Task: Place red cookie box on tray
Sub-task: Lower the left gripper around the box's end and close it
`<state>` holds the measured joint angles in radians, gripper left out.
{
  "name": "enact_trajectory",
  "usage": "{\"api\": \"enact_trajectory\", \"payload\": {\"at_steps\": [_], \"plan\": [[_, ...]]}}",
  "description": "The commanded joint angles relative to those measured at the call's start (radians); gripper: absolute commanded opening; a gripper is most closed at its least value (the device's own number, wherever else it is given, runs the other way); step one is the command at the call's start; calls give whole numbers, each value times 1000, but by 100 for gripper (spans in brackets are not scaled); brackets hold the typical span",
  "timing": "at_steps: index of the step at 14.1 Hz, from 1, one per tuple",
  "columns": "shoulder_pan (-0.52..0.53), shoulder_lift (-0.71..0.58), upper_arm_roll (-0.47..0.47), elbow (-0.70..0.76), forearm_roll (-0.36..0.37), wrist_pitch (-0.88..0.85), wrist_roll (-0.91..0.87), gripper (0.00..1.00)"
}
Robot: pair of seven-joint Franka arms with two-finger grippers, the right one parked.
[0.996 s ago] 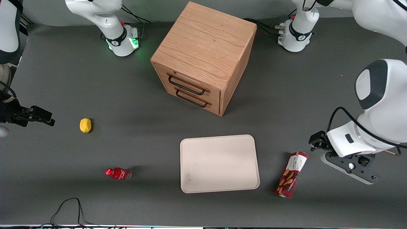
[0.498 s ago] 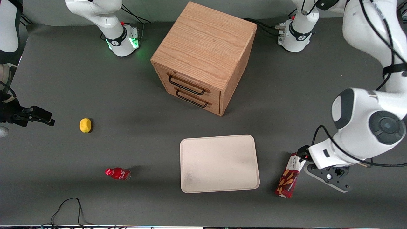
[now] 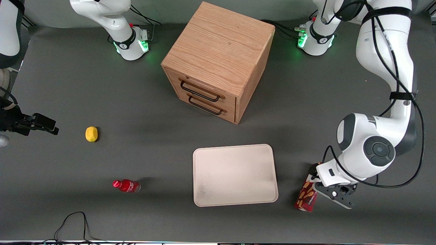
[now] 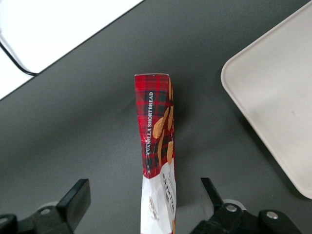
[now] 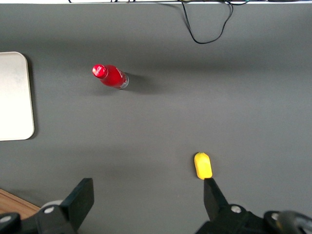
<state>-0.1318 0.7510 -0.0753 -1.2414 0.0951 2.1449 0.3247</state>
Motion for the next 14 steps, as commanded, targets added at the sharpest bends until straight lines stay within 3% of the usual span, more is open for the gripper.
{"api": "enact_trajectory", "payload": {"at_steps": [1,12,13,14], "plan": [[1,19,2,-38,12,59,8,100],[4,97,6,-78,14,211,-4,100],[3,97,6,-78,20,210,-7,99],[3,97,6,-78,26,210,-7,91]]}}
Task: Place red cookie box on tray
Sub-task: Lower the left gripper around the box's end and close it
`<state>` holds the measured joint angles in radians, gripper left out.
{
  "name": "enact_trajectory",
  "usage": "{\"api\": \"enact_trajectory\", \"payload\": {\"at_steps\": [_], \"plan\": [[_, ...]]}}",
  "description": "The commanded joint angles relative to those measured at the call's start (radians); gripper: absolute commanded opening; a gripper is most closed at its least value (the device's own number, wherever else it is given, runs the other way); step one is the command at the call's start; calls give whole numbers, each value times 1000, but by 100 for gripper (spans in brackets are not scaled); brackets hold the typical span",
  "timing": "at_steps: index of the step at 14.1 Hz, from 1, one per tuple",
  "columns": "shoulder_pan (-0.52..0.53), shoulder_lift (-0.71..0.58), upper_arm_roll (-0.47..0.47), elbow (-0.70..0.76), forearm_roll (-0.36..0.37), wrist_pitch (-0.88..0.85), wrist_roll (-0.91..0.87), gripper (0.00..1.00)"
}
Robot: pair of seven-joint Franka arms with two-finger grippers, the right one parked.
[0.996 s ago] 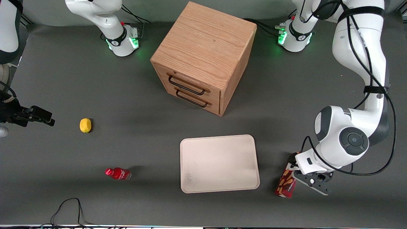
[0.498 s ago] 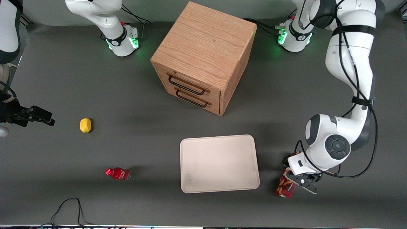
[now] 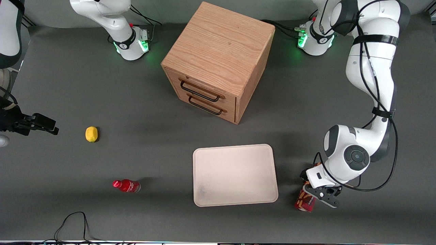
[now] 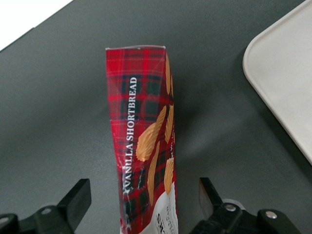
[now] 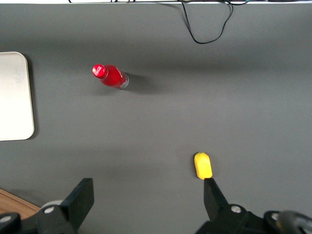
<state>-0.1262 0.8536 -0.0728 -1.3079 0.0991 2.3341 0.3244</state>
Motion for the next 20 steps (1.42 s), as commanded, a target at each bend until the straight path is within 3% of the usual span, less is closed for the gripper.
{"api": "enact_trajectory", "payload": {"at_steps": [1,3,4,7,8,11,20], "plan": [[-3,-5,2,-11,40,22,-5,83],[-3,-7,4,-11,73,19,-7,61],[-3,-7,4,-11,74,13,-16,44],[-7,-8,4,-11,118,7,-102,7],[-9,-10,4,-11,138,4,-135,0],[-10,-19,2,-10,146,-2,-148,0],[-15,-200,-5,52,126,-304,-137,0]]}}
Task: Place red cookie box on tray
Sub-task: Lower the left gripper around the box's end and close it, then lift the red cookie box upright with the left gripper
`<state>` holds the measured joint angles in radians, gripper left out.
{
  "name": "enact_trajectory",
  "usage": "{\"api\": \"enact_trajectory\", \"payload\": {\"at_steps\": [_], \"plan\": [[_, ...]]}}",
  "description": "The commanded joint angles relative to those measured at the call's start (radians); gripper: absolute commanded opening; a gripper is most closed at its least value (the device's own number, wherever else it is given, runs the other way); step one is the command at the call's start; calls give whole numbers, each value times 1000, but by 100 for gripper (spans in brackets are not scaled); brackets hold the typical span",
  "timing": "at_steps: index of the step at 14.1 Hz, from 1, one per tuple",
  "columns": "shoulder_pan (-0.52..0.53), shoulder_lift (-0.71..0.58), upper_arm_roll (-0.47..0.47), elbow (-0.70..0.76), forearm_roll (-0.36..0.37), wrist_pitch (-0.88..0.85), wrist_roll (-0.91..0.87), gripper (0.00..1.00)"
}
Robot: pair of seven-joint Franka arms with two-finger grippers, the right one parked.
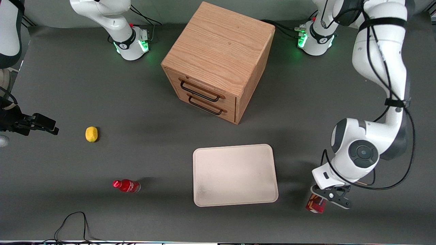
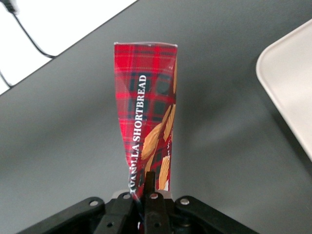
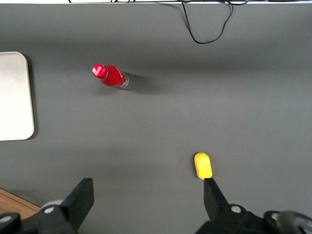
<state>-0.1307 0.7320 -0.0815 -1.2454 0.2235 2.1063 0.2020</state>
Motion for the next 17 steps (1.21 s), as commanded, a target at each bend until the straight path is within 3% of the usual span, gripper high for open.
{"api": "enact_trajectory", "payload": {"at_steps": [1,9,14,17], "plan": [[-12,-110,2,-3,-1,-118,-15,0],[-10,-238,-37,191,-90,-497,-12,0],[-12,-267,-29,193,-120,-517,-35,0],[-50,-267,-21,190,-131,-519,-207,0]]}}
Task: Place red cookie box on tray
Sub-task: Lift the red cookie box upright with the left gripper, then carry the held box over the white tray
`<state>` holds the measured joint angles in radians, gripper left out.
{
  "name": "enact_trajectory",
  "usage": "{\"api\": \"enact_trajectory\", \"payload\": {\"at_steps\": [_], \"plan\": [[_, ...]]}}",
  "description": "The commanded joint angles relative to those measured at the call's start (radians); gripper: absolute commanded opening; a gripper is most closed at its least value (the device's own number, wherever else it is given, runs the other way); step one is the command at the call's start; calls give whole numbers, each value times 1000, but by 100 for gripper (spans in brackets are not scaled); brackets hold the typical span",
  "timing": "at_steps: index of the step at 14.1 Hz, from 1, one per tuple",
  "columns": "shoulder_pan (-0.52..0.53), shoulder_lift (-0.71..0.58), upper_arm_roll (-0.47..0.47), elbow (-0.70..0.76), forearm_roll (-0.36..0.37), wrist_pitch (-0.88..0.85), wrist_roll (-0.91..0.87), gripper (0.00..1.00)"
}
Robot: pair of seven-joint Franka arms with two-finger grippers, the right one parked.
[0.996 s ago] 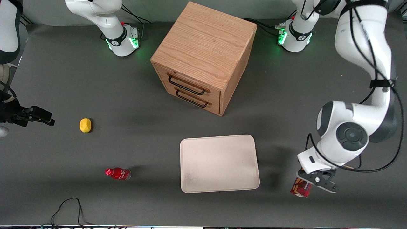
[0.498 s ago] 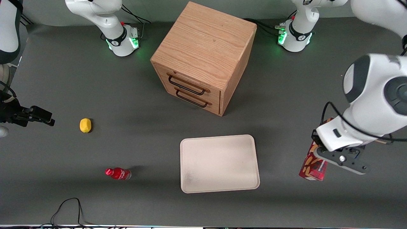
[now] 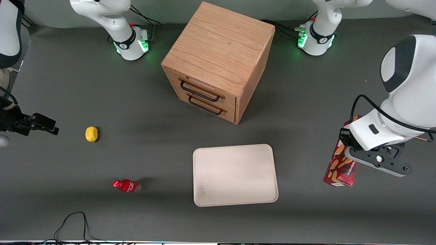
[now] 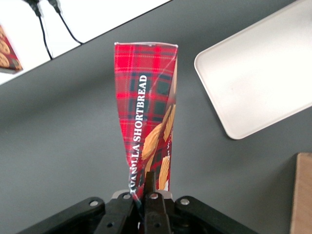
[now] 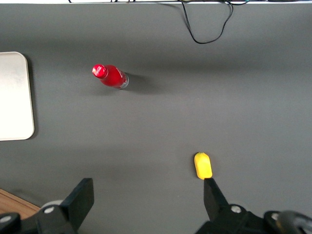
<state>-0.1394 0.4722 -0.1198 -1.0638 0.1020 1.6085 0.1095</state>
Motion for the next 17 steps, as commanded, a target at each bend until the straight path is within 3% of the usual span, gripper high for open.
{"api": "enact_trajectory", "payload": {"at_steps": [1,10,17], "plan": [[-63,-6,19,5,-8,-21,-169,0],[-267,45,77,4,-8,-19,-710,0],[-315,74,75,7,-5,-7,-817,0]]}}
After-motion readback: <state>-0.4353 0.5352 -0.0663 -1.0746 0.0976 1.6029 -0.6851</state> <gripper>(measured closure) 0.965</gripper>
